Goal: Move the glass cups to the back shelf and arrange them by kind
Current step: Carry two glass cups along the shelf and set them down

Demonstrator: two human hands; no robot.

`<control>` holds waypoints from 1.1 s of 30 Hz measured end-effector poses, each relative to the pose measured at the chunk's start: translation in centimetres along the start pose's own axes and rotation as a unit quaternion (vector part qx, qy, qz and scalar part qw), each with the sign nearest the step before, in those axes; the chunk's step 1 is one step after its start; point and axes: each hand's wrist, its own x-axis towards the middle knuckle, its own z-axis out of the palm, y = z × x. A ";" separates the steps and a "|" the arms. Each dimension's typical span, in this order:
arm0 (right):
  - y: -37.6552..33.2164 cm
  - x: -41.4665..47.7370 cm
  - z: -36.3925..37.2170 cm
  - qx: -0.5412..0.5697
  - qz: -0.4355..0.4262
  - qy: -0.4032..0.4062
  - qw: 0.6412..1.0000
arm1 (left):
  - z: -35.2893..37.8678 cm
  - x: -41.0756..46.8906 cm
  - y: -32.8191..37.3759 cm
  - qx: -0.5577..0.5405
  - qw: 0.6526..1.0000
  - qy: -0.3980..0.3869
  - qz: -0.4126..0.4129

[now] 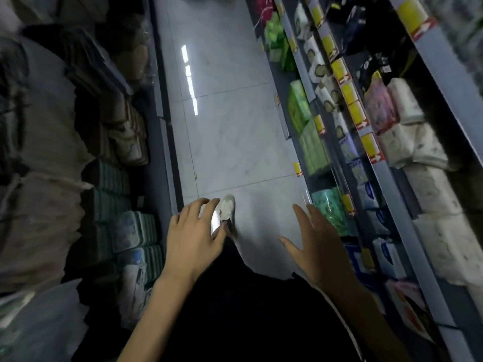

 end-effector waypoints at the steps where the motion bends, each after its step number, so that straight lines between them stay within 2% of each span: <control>1: -1.1 2.1 -0.8 -0.004 0.009 0.002 1.000 | -1.0 2.7 -0.6 0.004 1.000 -0.003 0.010; 8: -7.7 14.1 -9.2 0.045 0.047 0.063 0.996 | -8.8 20.8 -0.3 0.025 0.991 0.001 0.135; 11: -8.7 17.6 -13.4 0.089 0.082 0.094 0.988 | -11.8 27.4 2.9 0.026 0.979 0.002 0.201; 15: -7.4 21.1 -20.9 0.130 0.125 0.147 0.973 | -16.0 35.3 10.4 0.000 0.952 0.029 0.306; 17: -6.2 22.3 -25.5 0.144 0.126 0.253 0.948 | -18.4 38.6 15.3 -0.024 0.930 0.051 0.363; 19: -4.7 23.2 -30.2 0.121 0.118 0.387 0.906 | -20.8 41.3 20.5 -0.044 0.901 0.085 0.424; 23: -2.1 23.5 -39.0 0.080 0.109 0.524 0.841 | -25.7 44.5 29.7 -0.095 0.833 0.133 0.528; 25: -1.0 23.6 -42.5 0.071 0.101 0.566 0.815 | -27.3 46.1 33.3 -0.109 0.808 0.159 0.557; 28: 0.5 25.0 -47.6 0.048 0.121 0.595 0.793 | -29.6 49.2 38.1 -0.127 0.788 0.202 0.567; 31: 2.2 28.3 -53.0 0.015 0.127 0.623 0.772 | -32.0 52.8 42.2 -0.132 0.781 0.243 0.560; 33: 3.7 30.8 -56.5 -0.016 0.155 0.613 0.774 | -33.5 55.3 44.8 -0.134 0.782 0.265 0.548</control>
